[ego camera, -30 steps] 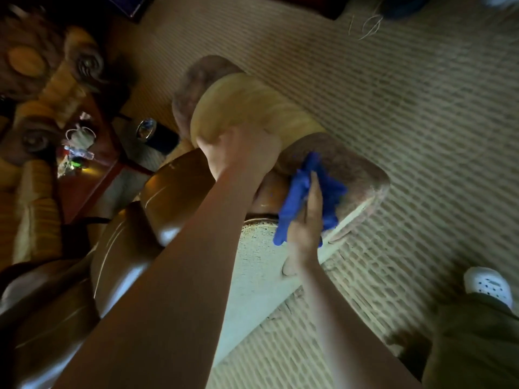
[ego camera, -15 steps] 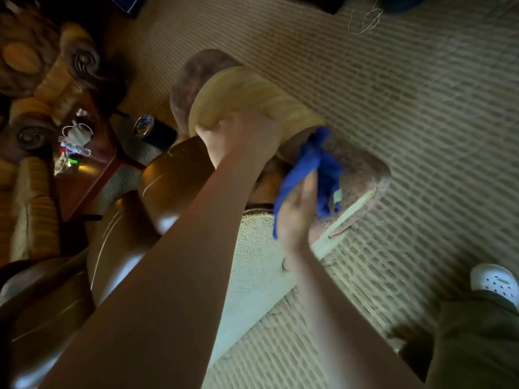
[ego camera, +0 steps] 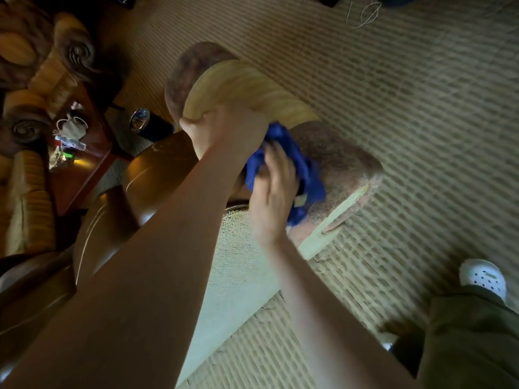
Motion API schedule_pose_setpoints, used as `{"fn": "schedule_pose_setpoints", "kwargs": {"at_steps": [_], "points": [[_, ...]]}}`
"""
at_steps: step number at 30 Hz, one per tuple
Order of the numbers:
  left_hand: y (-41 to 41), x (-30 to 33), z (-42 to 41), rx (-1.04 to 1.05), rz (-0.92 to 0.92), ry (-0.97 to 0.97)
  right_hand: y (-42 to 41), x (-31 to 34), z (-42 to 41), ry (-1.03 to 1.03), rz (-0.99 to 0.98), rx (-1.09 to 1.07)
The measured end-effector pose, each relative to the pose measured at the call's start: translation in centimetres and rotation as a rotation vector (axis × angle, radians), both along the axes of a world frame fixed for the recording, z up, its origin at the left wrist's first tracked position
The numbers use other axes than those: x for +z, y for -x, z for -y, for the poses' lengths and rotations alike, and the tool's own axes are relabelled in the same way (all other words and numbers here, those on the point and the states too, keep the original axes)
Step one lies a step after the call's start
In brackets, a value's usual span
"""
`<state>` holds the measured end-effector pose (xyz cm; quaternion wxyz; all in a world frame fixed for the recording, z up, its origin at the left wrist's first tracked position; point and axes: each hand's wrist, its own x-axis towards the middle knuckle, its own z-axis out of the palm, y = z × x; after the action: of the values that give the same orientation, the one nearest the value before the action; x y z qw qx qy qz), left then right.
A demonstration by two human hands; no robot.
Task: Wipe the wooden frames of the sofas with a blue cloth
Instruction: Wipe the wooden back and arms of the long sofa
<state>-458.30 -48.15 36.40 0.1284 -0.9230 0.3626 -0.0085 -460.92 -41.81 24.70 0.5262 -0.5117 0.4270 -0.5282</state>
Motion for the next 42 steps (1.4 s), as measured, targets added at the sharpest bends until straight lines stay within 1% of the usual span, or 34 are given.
{"fn": "schedule_pose_setpoints", "kwargs": {"at_steps": [1,3,5,6,8,11,13,15,17,19,20,21,23,26,28,29,31,32,35,37,39,41,42], "points": [[0.0,0.0,0.1,0.009,0.011,-0.01,0.2,-0.1,1.9,-0.014,-0.001,0.016],[-0.1,-0.1,0.1,0.029,0.007,-0.022,0.9,-0.8,4.5,-0.19,0.008,0.087],[-0.1,-0.1,0.1,0.021,0.011,-0.02,1.3,-4.1,6.2,-0.444,-0.019,0.243],[-0.2,-0.1,0.0,0.019,0.015,-0.016,1.6,-5.8,6.6,-0.528,-0.049,0.298],[-0.3,-0.2,0.0,0.022,0.014,-0.002,1.7,-9.5,6.2,-0.648,-0.024,0.296],[-0.3,-0.2,-0.1,0.021,0.008,0.006,1.8,-11.8,4.9,-0.706,0.072,0.206],[-0.2,-0.3,0.0,0.012,0.023,0.013,2.4,-11.7,4.7,-0.74,0.153,0.15],[-0.3,-0.3,0.0,0.018,0.024,0.034,2.7,-12.0,3.6,-0.818,0.221,0.145],[-0.4,-0.4,0.0,0.024,0.021,0.061,3.1,-11.1,0.1,-0.88,0.211,0.181],[-0.4,-0.5,-0.1,0.018,0.022,0.071,2.9,-9.7,-3.4,-0.928,0.267,0.19],[-0.4,-0.5,-0.2,0.013,0.024,0.07,2.7,-8.8,-4.0,-0.959,0.304,0.16],[-0.3,-0.4,-0.2,0.009,0.024,0.068,2.2,-8.4,-3.6,-1.002,0.297,0.128],[-0.3,-0.3,-0.1,0.012,0.019,0.064,0.9,-9.0,-1.3,-1.029,0.214,0.082],[-0.4,-0.2,-0.1,0.021,0.019,0.059,-0.2,-11.8,1.3,-0.877,0.047,0.132],[-0.3,-0.2,-0.1,0.023,0.012,0.063,1.5,-10.1,1.0,-0.875,0.04,0.119],[-0.2,-0.2,-0.2,0.027,0.011,0.073,2.6,-9.4,0.4,-0.872,0.048,0.112],[-0.3,-0.3,-0.3,0.031,0.009,0.097,4.5,-7.7,-1.0,-0.779,0.066,0.175],[-0.3,-0.3,-0.2,0.033,0.003,0.109,5.1,-7.2,-1.6,-0.698,0.089,0.198],[-0.1,0.0,-0.1,0.054,-0.031,0.148,5.4,-4.6,-1.5,-0.544,0.233,0.276],[-0.1,0.2,-0.1,0.075,-0.05,0.18,5.7,-1.9,-1.1,-0.41,0.283,0.364],[-0.1,0.3,-0.1,0.094,-0.058,0.248,5.8,0.3,-0.5,-0.199,0.288,0.429],[-0.2,0.3,-0.1,0.114,-0.071,0.337,5.0,1.1,1.1,0.043,0.166,0.508],[-0.2,0.3,-0.1,0.131,-0.083,0.373,4.4,1.3,2.5,0.126,0.089,0.559]]}}
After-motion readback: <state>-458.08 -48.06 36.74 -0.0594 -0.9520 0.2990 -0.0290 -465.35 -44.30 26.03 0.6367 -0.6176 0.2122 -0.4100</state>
